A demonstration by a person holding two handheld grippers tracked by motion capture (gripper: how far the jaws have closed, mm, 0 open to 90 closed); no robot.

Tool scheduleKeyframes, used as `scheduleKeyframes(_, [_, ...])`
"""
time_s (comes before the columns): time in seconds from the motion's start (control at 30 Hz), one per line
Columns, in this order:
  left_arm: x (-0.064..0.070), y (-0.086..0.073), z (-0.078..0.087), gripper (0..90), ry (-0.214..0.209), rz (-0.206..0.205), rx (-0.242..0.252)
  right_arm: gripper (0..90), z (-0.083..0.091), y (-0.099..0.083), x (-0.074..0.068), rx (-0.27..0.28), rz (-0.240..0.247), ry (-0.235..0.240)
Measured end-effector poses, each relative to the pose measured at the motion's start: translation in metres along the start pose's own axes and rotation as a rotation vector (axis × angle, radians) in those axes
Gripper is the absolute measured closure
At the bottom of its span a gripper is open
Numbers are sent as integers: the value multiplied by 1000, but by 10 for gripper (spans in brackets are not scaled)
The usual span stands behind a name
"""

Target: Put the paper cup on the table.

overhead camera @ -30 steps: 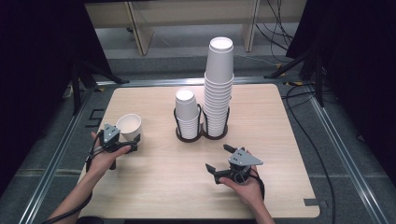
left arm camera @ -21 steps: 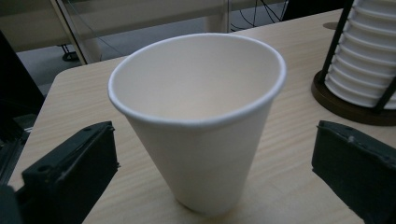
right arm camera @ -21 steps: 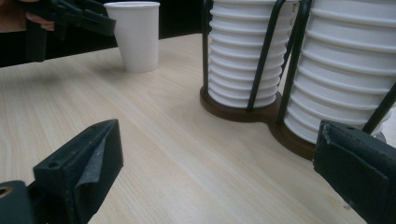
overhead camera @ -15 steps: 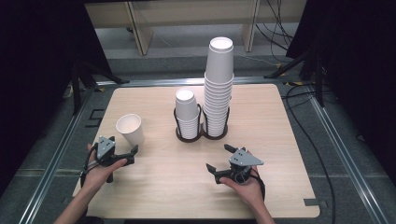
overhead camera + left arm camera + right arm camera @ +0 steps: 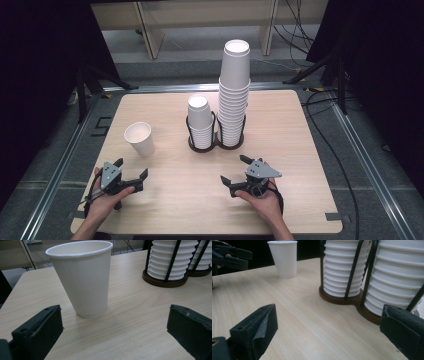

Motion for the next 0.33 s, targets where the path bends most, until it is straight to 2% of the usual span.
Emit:
scheduleKeyframes(0.03, [0,-1,0,0,-2,5,-1,23,-1,-1,-2,-1,-26,15])
scheduleKeyframes(0.1, [0,-3,1,0,-4,6,-4,23,0,-1,-2,-4,-19,16])
scheduleKeyframes(0.2, [1,-6,0,0,-2,18,20,23,2,-2,0,7,17,-15])
scheduleKeyframes(0.3, [2,-7,1,0,1,-5,13,23,2,-3,1,-11,16,-23])
scheduleKeyframes(0.33, [3,-7,-1,0,2,9,28,23,2,-3,1,-5,15,-27])
Point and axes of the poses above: each handheld gripper's, and its own axes: z roughly backward along the jaws, y roughly out of its top, x roughly to its right, the point moved 3 cm from there along -z, roughly forward along the jaws, and after that the axes turned 3 degrees about y, right-handed, at the moved point
